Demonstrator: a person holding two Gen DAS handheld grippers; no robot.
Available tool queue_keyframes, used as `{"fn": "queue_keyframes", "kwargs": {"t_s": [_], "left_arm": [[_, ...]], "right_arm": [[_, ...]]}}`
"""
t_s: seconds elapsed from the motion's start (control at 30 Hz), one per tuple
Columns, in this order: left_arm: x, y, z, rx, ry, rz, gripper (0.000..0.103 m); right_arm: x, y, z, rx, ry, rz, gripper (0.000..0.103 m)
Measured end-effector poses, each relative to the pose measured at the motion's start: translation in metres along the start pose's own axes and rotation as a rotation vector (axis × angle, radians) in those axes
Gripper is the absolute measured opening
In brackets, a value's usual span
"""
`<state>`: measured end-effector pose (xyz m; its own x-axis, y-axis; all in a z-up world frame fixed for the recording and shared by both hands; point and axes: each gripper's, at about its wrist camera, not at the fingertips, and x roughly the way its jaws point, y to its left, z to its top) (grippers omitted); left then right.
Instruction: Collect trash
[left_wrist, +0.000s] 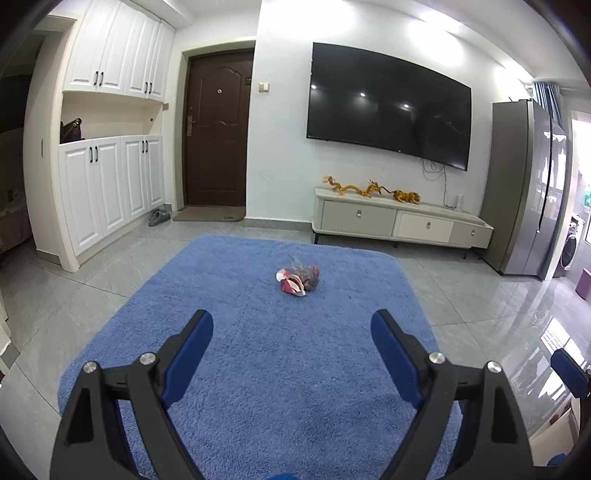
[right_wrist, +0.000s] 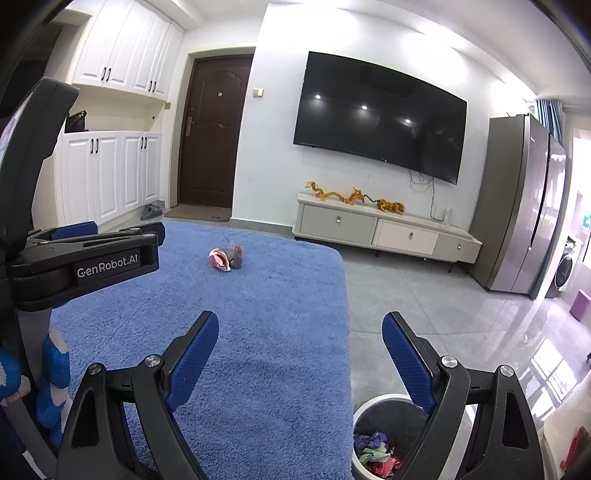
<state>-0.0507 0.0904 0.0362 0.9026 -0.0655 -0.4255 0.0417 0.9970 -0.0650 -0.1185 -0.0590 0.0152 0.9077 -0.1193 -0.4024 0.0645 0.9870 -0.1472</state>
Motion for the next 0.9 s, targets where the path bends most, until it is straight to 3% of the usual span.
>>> {"fn": "queue_keyframes", "kwargs": {"t_s": [0.13,0.37,0.9], "left_arm": [[-0.011,0.000,0.001,0.005,-0.016,0.015,0.089],[-0.030,-0.001,0.003,0.017,-0.062,0.048,0.100],[-0.042,0.001,0.005,0.039,-0.095,0.078,0.102]], "right_arm": [[-0.006,0.001,0.000,-0.006,-0.015,-0.002,0.089],[-0.017,-0.003,0.003,0.004,-0.044,-0.020,0.090],[-0.025,-0.006,0.007,-0.002,-0.070,-0.030,0.092]]}}
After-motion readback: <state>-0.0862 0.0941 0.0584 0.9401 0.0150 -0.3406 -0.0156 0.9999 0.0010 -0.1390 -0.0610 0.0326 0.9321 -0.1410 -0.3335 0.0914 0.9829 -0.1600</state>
